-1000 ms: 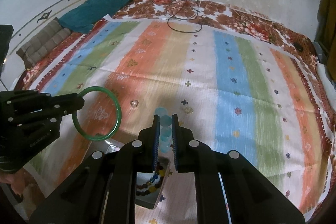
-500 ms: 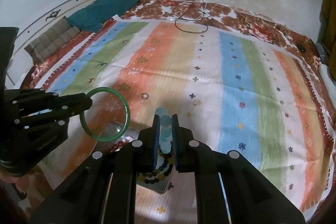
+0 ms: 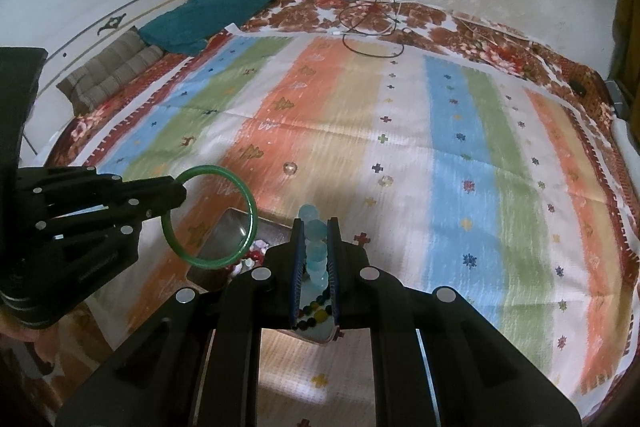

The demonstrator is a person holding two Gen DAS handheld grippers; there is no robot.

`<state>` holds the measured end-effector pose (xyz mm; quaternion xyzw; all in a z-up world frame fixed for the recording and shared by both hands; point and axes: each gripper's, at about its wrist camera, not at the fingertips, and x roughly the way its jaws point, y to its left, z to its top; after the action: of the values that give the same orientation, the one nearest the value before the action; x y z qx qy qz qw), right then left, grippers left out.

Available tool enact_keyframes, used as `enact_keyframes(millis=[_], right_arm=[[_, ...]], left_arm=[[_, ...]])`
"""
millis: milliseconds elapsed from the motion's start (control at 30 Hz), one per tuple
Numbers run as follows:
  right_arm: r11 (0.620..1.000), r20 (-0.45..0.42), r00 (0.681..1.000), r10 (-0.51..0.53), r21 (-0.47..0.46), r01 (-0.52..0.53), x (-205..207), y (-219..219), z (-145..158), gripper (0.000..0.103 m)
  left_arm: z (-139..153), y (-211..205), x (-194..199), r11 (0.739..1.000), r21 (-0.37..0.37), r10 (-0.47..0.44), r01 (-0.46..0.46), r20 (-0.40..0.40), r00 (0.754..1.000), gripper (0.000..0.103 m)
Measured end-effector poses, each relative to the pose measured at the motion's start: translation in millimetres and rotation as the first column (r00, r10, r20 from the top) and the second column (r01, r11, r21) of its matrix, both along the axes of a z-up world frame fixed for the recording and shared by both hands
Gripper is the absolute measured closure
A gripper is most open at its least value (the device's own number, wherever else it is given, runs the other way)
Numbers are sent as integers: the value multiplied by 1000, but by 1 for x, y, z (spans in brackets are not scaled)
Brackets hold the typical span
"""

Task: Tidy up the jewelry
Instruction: 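Lower the bangle and blue bracelet into the tin and open both tools, then move both open tools over the two small rings on the cloth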

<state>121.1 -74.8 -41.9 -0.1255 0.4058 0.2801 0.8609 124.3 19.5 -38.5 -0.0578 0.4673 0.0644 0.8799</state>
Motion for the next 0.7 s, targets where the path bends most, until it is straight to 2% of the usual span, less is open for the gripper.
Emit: enact_keyframes(millis=[133, 200, 267, 300, 700], right_arm=[[1000, -5, 1000, -18, -6, 18, 3, -1, -2, 90], [999, -14, 999, -39, -7, 39, 6, -3, -3, 85], [998, -25, 998, -59, -6, 59, 10, -7, -3, 74], [998, -28, 997, -69, -5, 68, 12, -8, -4, 74], [995, -76, 992, -97, -21, 95, 30, -11, -9, 62]], left_arm=[[-8, 3, 4, 999, -50, 16, -18, -42, 999, 91], [-10, 6, 4, 998, -39, 40, -41, -50, 998, 90], [-10, 10, 4, 997, -48, 54, -56, -52, 997, 86], [-9, 11, 3, 997, -48, 59, -61, -49, 997, 85], [-8, 17, 8, 996, -36, 77, -78, -41, 996, 56]])
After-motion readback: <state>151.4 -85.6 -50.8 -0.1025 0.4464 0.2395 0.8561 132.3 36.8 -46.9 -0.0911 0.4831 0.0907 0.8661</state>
